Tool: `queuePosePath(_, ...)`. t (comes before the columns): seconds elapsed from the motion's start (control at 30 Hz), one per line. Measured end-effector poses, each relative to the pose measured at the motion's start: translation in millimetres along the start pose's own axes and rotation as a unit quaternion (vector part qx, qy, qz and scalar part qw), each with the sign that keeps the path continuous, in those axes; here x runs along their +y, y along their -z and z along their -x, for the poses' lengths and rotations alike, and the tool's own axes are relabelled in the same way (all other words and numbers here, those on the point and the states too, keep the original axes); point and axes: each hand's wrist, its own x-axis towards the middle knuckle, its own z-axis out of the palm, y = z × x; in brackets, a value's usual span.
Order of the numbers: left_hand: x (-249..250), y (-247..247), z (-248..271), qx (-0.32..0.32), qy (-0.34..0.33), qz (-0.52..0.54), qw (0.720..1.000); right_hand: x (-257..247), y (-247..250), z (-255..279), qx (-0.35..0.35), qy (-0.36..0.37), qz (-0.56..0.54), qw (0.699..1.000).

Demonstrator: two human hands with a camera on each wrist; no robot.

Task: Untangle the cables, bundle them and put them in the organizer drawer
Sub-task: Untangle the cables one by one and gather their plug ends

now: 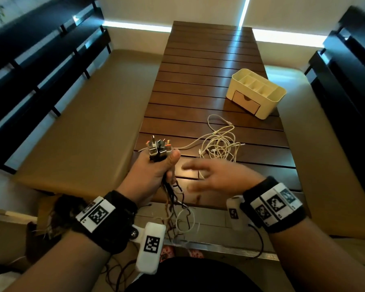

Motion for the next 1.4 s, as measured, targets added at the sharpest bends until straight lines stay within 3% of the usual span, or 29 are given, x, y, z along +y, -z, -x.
queuePosePath(0.07, -4, -1, 0, -0.01, -0.024, -0.056, 0.998, -8, 13, 7, 0.114, 0.063, -0.095, 0.987)
queuePosePath(0.13, -6, -7, -1, -0.018, -0.035, -0.087, 0.995, -21, 16, 11, 0.175, 0.14, -0.183, 0.957)
queuePosePath(0.27, 2, -22, -4, -0.02, -0.04, -0.096, 0.994, -38, 15, 13, 0.14, 0.209, -0.159, 0.955)
queuePosePath(0.4, 18, -23, -6, -0.04, -0.034, -0.104, 0.993, -41, 27, 17, 0.184, 0.23, -0.173, 0.94)
queuePosePath(0.5, 26, -25, -5, -0.028, -0.04, -0.09, 0.995, -39, 29, 20, 0.173, 0.251, -0.156, 0.94)
queuePosePath(0.57, 29, -25, -5, -0.038, -0.044, -0.088, 0.994, -27, 28, 17, 0.232, 0.26, -0.181, 0.92)
queuePosePath(0.63, 30, -21, -7, -0.037, -0.032, -0.093, 0.994, -2, 24, 12, 0.345, 0.2, -0.213, 0.892)
queuePosePath(0.7, 29, -16, -6, -0.029, -0.021, -0.096, 0.995, 29, 14, 5, 0.407, 0.071, -0.238, 0.879)
queuePosePath(0.8, 22, -12, -3, -0.023, -0.016, -0.093, 0.995, 80, -16, -9, 0.368, -0.086, -0.251, 0.891)
queuePosePath(0.93, 11, -10, -2, -0.019, -0.007, -0.086, 0.996, 124, -54, -28, 0.331, -0.211, -0.249, 0.885)
queuePosePath(1.2, 2, -6, 1, -0.013, 0.007, -0.082, 0.997, 137, -64, -52, 0.279, -0.335, -0.227, 0.871)
queuePosePath(1.4, -1, 1, 0, -0.01, 0.004, -0.08, 0.997, 147, -74, -57, 0.271, -0.361, -0.267, 0.852)
